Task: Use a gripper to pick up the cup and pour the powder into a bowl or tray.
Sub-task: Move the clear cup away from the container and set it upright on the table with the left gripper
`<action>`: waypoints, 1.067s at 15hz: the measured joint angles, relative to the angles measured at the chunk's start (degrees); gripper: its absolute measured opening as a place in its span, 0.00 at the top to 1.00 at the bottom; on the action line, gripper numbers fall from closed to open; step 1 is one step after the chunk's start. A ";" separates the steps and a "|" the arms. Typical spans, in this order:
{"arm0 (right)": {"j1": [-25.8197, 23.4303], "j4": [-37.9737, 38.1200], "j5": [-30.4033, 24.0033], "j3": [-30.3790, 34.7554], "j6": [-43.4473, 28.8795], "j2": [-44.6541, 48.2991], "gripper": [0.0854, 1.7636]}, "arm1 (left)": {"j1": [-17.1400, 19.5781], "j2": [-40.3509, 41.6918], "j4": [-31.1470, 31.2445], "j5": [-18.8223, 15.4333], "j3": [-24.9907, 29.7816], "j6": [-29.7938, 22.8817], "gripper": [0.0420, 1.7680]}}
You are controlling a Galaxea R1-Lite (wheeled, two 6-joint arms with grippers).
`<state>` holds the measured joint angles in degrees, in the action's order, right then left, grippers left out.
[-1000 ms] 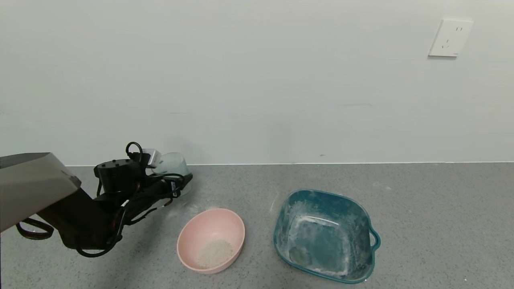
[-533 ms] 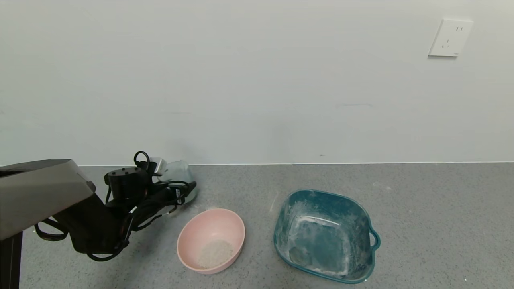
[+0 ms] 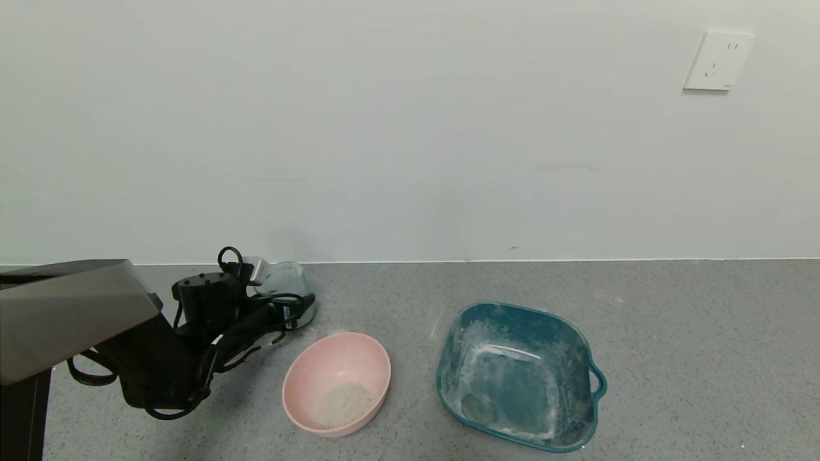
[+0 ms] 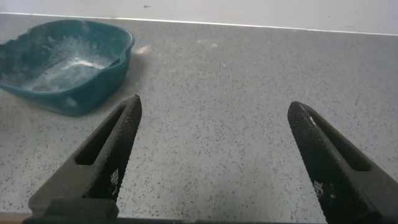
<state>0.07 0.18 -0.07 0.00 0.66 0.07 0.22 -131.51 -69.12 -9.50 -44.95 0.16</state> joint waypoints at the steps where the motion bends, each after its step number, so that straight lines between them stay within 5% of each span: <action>1: 0.00 0.02 0.00 0.00 0.02 0.00 0.03 | 0.00 -0.02 -0.01 0.00 0.05 0.00 0.23; 9: 0.00 0.02 -0.02 0.00 0.02 0.00 0.03 | -0.06 1.77 1.87 0.95 0.63 0.30 0.10; 16: 0.00 0.02 0.02 0.00 0.02 0.00 0.03 | 0.05 13.68 12.18 1.65 2.54 0.55 0.06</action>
<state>0.07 0.21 -0.05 0.00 0.68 0.07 0.27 -117.83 -56.94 -7.85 -42.41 0.71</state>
